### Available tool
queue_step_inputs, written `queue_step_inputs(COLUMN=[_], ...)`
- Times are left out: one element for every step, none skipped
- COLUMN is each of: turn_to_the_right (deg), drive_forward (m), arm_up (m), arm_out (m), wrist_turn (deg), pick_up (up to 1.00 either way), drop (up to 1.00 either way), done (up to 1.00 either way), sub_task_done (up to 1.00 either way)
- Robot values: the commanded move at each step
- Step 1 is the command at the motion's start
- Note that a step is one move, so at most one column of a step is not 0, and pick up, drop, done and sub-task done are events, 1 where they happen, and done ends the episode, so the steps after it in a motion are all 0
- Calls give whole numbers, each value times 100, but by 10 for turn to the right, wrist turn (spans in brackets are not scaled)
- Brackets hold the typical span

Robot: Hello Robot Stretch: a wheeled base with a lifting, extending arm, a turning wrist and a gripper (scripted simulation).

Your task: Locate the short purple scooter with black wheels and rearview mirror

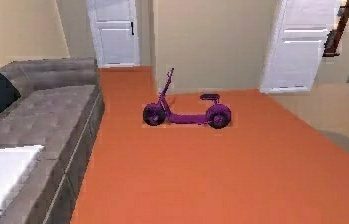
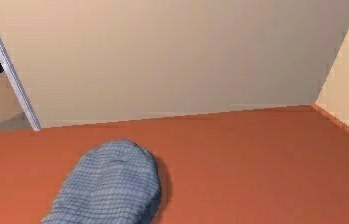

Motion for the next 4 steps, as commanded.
queue_step_inputs(turn_to_the_right=[0, 60, 0, 0], drive_forward=[100, 0, 25, 0], arm_up=[0, 0, 0, 0], arm_out=[0, 0, 0, 0], wrist_turn=[0, 0, 0, 0], pick_up=[0, 0, 0, 0], drop=[0, 0, 0, 0], done=[0, 0, 0, 100], sub_task_done=[0, 0, 0, 0])
